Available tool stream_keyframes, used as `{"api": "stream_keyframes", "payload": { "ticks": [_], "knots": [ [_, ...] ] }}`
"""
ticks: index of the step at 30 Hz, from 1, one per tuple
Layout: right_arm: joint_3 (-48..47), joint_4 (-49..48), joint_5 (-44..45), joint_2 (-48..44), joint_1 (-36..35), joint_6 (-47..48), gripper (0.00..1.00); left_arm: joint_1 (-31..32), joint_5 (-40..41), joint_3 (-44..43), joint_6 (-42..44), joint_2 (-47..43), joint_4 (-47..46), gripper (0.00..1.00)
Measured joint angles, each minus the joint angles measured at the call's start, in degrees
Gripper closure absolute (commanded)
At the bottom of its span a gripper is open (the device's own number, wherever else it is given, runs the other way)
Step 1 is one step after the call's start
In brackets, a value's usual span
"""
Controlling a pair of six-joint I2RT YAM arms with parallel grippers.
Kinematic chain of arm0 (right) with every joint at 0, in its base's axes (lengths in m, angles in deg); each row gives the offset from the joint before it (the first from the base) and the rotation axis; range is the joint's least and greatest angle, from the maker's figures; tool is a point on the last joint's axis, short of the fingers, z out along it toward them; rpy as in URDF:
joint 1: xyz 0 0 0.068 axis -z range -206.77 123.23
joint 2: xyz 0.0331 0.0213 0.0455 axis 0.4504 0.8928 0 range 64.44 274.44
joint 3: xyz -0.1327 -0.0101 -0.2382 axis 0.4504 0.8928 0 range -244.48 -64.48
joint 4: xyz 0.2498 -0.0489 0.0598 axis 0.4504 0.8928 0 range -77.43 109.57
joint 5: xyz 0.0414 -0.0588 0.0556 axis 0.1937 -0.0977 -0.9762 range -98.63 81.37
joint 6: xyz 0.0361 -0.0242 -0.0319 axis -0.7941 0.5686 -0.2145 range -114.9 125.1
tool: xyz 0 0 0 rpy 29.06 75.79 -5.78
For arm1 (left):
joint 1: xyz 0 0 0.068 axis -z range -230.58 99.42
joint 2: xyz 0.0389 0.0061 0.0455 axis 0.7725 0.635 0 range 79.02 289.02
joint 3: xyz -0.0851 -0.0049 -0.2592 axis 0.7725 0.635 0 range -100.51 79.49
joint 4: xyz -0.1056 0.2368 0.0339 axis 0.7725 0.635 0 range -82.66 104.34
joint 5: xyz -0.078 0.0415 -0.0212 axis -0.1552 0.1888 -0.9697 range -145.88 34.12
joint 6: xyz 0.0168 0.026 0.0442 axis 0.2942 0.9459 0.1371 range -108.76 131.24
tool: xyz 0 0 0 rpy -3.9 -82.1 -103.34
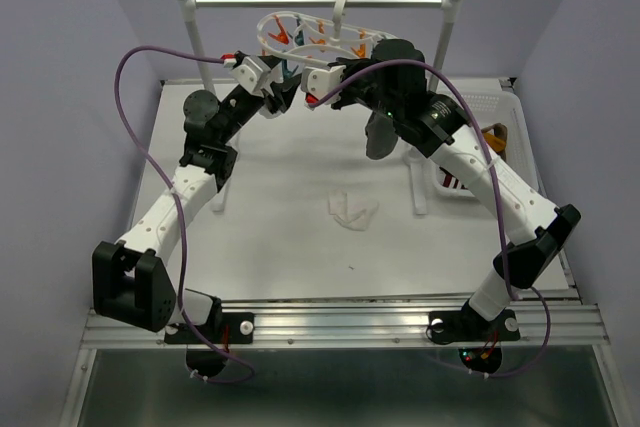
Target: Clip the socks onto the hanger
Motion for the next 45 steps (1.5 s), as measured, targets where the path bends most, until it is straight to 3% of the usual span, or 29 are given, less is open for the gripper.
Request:
{"api": "stream_keyframes", "payload": {
  "ticks": [9,11,19,23,25,29,33,39,45],
  "knots": [
    [1.0,-0.3,-0.5,-0.7,0.0,-0.8,0.99,1.4,3.1,1.1,0.5,-2.1,-1.2,0.41],
    [1.1,-0.3,-0.6,-1.0,0.0,-1.0,0.99,1.6,3.8,1.1,0.7,-2.1,-1.2,0.46],
    [1.7,-0.7,-0.9,-1.2,0.0,-1.4,0.99,2.5,6.1,1.1,2.3,-2.1,-0.8,0.47],
    [1.9,-0.7,-1.0,-1.5,0.0,-1.4,0.99,2.8,6.3,1.0,3.3,-2.1,0.3,0.54],
    [1.9,-0.7,-1.0,-1.5,0.0,-1.5,0.99,2.9,6.3,0.7,3.7,-2.1,0.7,0.65],
    [1.9,-0.7,-1.0,-1.5,0.1,-1.6,0.99,2.9,7.1,0.6,4.3,-2.1,0.7,0.78],
    [2.8,-1.0,-1.0,-2.0,0.1,-1.6,0.99,3.2,7.2,0.6,4.3,-2.1,0.9,1.00],
    [3.0,-1.0,-1.1,-2.2,0.1,-2.3,0.95,3.3,7.2,0.3,3.2,-2.1,1.0,1.00],
    [3.1,-1.2,-1.3,-2.3,0.1,-3.8,0.92,3.5,8.3,0.2,-3.1,-2.1,0.7,1.00]
  ]
}}
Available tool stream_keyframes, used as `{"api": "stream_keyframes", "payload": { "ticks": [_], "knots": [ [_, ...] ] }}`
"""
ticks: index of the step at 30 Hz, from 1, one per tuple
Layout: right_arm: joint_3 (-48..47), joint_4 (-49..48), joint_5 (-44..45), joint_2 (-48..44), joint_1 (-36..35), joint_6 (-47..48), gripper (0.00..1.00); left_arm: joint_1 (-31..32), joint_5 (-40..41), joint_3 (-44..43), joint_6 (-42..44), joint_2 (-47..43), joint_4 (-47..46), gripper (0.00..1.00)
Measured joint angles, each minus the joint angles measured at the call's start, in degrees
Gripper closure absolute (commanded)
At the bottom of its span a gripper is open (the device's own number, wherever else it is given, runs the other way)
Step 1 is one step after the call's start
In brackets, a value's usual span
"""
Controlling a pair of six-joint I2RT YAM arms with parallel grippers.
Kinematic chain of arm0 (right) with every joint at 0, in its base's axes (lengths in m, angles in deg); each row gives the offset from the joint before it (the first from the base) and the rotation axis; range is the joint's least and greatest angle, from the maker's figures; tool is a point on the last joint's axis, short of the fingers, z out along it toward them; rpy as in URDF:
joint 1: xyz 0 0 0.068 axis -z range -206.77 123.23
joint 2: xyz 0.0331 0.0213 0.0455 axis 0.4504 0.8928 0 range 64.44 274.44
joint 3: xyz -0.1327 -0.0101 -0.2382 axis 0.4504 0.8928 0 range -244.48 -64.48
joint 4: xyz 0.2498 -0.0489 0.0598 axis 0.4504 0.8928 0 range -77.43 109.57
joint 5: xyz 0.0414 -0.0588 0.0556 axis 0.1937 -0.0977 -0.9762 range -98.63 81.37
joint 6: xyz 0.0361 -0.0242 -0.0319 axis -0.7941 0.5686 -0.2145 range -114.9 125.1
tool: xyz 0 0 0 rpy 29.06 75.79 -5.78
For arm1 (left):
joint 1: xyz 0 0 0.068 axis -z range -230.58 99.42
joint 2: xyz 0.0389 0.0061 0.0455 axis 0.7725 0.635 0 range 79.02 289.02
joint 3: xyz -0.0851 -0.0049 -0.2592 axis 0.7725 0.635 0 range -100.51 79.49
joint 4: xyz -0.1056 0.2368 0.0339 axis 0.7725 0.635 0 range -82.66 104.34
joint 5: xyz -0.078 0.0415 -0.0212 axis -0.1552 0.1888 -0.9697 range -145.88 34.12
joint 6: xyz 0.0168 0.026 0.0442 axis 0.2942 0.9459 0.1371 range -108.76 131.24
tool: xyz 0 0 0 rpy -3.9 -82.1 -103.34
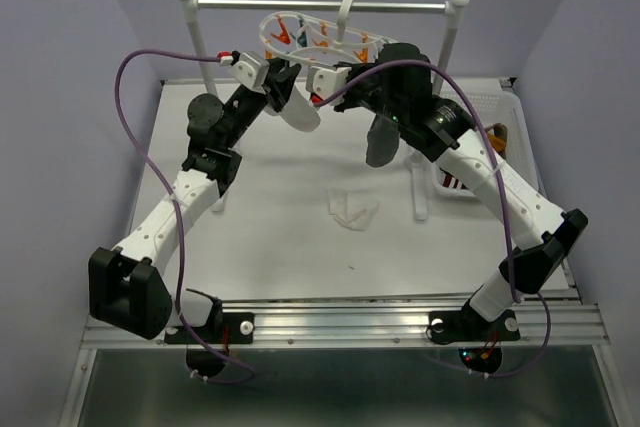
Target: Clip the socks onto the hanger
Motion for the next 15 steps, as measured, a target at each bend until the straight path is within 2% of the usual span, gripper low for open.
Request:
{"api": "stream_keyframes", "payload": {
  "ticks": [7,15],
  "knots": [
    [0.2,-0.8,-0.3,-0.2,0.0,-3.7,0.92,0.7,3.5,0.2,-10.4,-1.6,0.9,1.00],
    [0.2,-1.3,-0.6,-0.4,-0.1,-6.3,0.92,1.8,8.4,2.5,-17.9,-5.1,1.7,1.00]
  ]
}}
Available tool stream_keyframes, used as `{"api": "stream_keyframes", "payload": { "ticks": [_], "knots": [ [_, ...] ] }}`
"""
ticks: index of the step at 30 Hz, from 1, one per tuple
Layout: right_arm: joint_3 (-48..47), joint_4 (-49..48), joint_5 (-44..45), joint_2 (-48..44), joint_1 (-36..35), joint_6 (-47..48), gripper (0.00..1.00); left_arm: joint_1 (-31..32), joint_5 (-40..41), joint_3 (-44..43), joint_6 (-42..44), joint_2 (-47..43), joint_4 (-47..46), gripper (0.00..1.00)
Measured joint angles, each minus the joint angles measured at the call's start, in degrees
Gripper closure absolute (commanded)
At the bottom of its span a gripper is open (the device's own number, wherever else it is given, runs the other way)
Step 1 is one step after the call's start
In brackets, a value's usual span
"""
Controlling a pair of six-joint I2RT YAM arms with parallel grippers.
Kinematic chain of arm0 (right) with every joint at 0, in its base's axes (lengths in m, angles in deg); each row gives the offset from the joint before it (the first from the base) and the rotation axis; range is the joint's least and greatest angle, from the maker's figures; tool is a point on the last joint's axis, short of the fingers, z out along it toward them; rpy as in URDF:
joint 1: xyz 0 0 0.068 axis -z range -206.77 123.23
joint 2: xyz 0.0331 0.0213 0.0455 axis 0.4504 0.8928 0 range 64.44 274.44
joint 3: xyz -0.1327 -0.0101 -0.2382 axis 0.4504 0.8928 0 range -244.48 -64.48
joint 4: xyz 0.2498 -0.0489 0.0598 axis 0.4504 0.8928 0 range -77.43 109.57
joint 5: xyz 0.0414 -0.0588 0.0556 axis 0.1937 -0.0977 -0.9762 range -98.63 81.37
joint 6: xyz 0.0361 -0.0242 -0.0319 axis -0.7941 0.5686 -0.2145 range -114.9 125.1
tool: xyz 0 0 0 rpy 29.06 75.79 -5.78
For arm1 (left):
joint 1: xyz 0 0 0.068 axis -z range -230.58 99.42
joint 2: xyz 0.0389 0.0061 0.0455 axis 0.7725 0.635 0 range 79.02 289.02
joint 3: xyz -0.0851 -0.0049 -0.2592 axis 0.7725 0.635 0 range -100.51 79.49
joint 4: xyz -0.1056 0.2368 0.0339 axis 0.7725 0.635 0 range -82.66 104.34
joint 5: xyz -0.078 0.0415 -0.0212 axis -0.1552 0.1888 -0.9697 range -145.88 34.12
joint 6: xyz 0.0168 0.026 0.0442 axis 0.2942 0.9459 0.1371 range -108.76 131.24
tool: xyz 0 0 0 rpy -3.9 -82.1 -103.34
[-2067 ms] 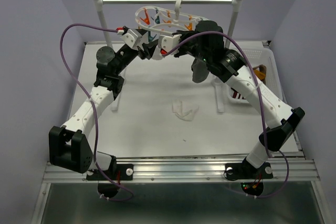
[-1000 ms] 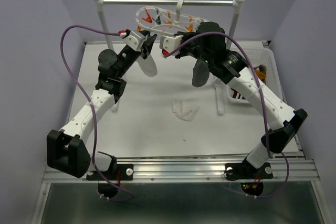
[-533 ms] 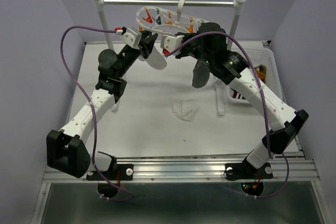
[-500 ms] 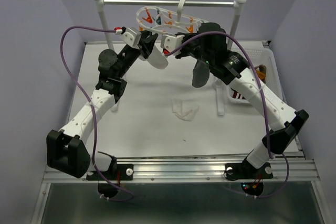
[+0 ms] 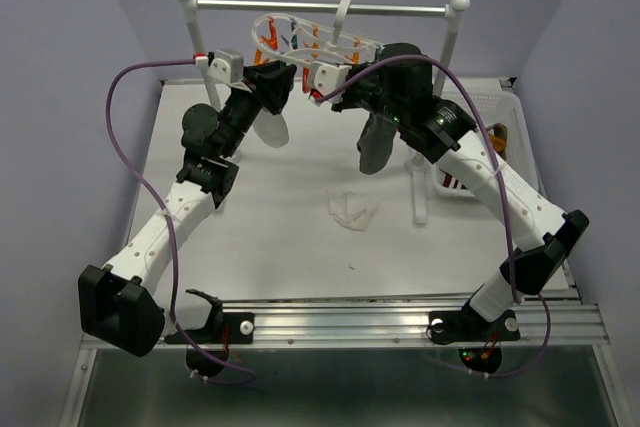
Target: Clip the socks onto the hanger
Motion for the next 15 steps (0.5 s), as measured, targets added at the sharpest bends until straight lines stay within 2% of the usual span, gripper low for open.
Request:
{"api": "stream_keyframes", "payload": {
  "ticks": [5,8,10,12,14,15],
  "knots": [
    [0.5,0.1,0.0,-0.3,0.0,-0.1,0.91,0.8,1.3,-0.1,-0.6,0.0,1.5,1.00],
    [1.8,-0.4,0.1,-1.0,0.0,-0.1,0.91,1.7,2.8,-0.2,1.8,0.1,2.5,1.00],
    [2.7,-0.7,0.1,-1.5,0.0,-0.1,0.91,2.5,4.0,-0.6,4.2,0.3,3.3,0.92],
    [3.4,-0.8,0.1,-1.9,0.0,0.0,0.91,3.4,5.5,-0.9,8.9,0.5,4.0,0.77],
    [3.8,-0.8,0.1,-2.1,0.0,0.1,0.91,4.7,6.9,-1.0,12.9,0.8,4.4,0.66],
    [4.0,-0.8,0.1,-2.3,0.0,0.1,0.92,5.4,7.9,-1.1,15.7,0.9,4.6,0.64]
  ]
}}
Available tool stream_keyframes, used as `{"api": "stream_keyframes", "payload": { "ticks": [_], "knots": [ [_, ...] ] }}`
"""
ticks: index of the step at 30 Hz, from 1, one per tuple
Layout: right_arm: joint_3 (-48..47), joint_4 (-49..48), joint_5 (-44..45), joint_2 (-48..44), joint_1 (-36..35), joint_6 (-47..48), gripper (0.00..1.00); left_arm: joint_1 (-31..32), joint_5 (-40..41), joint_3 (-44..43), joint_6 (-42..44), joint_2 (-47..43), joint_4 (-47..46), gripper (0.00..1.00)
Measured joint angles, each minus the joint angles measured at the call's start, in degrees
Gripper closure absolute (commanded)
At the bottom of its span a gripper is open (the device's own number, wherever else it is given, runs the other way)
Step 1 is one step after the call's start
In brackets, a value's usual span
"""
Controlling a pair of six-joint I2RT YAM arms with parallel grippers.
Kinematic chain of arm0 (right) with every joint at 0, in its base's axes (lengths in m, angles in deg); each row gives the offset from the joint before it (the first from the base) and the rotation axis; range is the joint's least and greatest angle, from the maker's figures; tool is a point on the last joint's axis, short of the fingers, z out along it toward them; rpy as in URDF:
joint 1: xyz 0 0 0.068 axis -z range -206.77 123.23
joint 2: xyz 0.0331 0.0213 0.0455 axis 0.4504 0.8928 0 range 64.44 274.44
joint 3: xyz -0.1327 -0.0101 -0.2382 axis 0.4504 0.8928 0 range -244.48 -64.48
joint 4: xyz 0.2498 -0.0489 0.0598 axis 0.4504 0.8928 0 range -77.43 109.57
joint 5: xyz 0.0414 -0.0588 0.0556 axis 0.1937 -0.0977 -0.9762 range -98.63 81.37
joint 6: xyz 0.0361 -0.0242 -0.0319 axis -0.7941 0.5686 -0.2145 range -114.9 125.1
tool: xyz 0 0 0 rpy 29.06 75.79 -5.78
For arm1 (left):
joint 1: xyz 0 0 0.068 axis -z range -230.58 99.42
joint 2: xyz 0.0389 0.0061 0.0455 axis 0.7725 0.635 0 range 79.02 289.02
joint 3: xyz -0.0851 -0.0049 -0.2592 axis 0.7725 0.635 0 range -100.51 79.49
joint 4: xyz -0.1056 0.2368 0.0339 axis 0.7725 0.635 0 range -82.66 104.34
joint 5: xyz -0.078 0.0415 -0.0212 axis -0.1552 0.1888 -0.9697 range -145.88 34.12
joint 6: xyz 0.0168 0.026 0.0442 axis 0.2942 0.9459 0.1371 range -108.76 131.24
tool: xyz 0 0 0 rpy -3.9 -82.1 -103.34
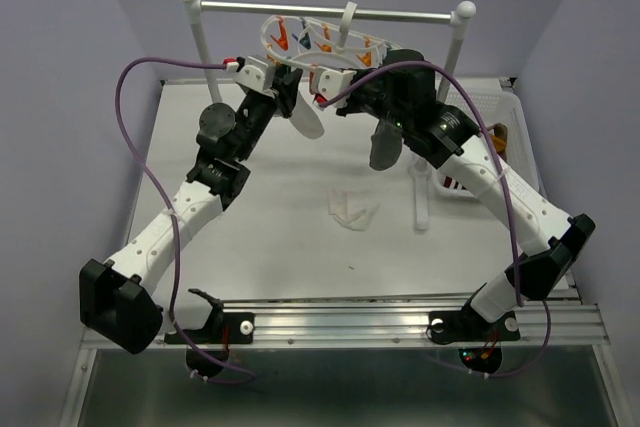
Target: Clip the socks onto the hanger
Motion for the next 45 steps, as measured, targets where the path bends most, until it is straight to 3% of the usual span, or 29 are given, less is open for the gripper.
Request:
{"api": "stream_keyframes", "payload": {
  "ticks": [5,8,11,21,33,45],
  "knots": [
    [0.3,-0.2,0.1,-0.2,0.0,0.0,0.93,1.3,2.6,-1.3,8.3,1.0,0.8,0.62],
    [0.3,-0.2,0.5,-0.2,0.1,0.0,0.95,1.6,3.3,-2.2,12.7,2.4,1.0,0.41],
    [0.4,-0.8,0.5,-0.2,0.0,-0.4,0.95,1.9,3.5,-3.0,15.3,3.5,2.5,0.39],
    [1.0,-1.7,0.2,-0.8,0.0,-1.6,0.96,1.9,3.1,-3.1,19.8,6.2,10.6,0.41],
    [1.9,-2.6,0.3,-1.1,0.1,-1.6,0.96,1.9,1.1,-3.6,19.5,3.7,10.9,0.41],
    [3.0,-3.1,0.2,-2.2,0.1,-1.7,0.96,1.9,0.4,-3.6,19.2,0.2,9.8,0.51]
  ]
}}
